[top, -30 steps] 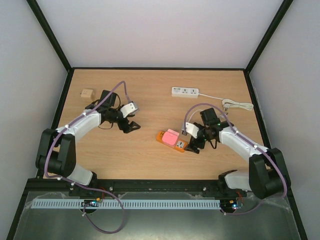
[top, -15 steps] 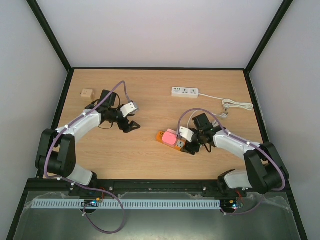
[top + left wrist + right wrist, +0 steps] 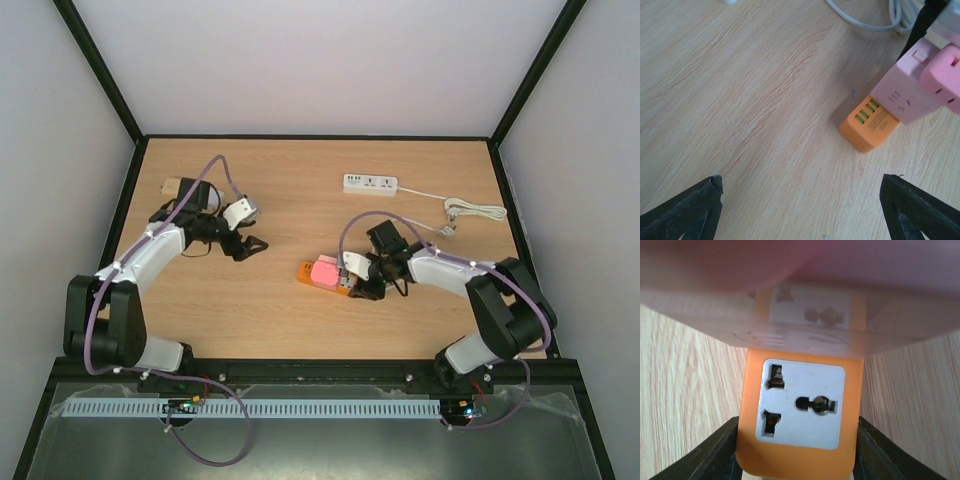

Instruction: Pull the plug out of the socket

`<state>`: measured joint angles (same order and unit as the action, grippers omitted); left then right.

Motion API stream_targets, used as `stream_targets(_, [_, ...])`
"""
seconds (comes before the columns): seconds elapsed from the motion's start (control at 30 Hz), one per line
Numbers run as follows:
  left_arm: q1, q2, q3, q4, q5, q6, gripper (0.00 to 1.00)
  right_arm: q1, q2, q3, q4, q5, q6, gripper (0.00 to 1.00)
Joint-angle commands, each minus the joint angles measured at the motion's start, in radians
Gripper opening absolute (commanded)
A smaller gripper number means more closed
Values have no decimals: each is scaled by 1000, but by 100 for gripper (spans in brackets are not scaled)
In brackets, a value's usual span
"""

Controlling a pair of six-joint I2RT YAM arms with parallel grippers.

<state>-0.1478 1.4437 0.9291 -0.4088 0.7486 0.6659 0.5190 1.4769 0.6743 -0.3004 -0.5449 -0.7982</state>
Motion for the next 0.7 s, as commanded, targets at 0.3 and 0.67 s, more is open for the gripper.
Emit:
stream_targets(0.3, [51,-168,-85,-103,45,147,88,240,231,216,9,78,-34,49])
stream_targets(0.67, [138,-253,-98,-249,63,327,90,248,325,283,77,-51,82,55])
